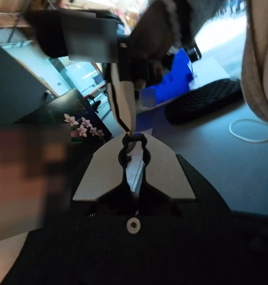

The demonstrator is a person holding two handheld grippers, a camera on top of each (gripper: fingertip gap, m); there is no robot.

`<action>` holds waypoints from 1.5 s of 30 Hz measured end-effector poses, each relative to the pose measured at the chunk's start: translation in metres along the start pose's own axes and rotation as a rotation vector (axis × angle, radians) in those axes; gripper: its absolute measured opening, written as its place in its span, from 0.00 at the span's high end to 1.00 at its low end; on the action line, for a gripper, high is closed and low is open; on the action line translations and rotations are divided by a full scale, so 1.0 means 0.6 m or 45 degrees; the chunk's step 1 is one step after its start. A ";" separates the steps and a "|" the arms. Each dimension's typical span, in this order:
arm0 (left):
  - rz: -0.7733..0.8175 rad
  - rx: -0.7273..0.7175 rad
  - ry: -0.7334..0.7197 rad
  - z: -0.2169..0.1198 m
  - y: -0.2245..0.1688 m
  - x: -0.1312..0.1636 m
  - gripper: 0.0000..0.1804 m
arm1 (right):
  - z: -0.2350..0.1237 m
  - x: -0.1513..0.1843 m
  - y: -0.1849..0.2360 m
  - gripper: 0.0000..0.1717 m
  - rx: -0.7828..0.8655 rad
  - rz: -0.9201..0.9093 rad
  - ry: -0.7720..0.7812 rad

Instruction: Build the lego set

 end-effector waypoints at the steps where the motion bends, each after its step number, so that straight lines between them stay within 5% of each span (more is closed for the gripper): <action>1: -0.028 -0.019 -0.029 -0.003 0.005 -0.002 0.91 | -0.002 -0.003 0.004 0.97 -0.023 -0.002 -0.048; 14: -0.047 -0.061 -0.171 -0.015 0.011 -0.016 0.91 | -0.011 -0.006 0.015 0.98 -0.095 0.056 -0.210; 31: 0.106 -0.045 -0.073 -0.009 -0.003 -0.011 0.91 | -0.003 0.004 0.015 1.00 -0.010 0.058 -0.011; 45: 0.259 -0.064 -0.125 -0.012 -0.011 -0.025 0.91 | -0.010 0.006 0.021 1.00 -0.214 0.197 0.108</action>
Point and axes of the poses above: each gripper's, where its closed fingertips meet, z out along the fingers, x out of its underside, y = z × x across the jaws, the point moved 5 cm from there along -z, back along the fingers, and after that the axes turned 5 degrees about x, right-handed, at the moved point
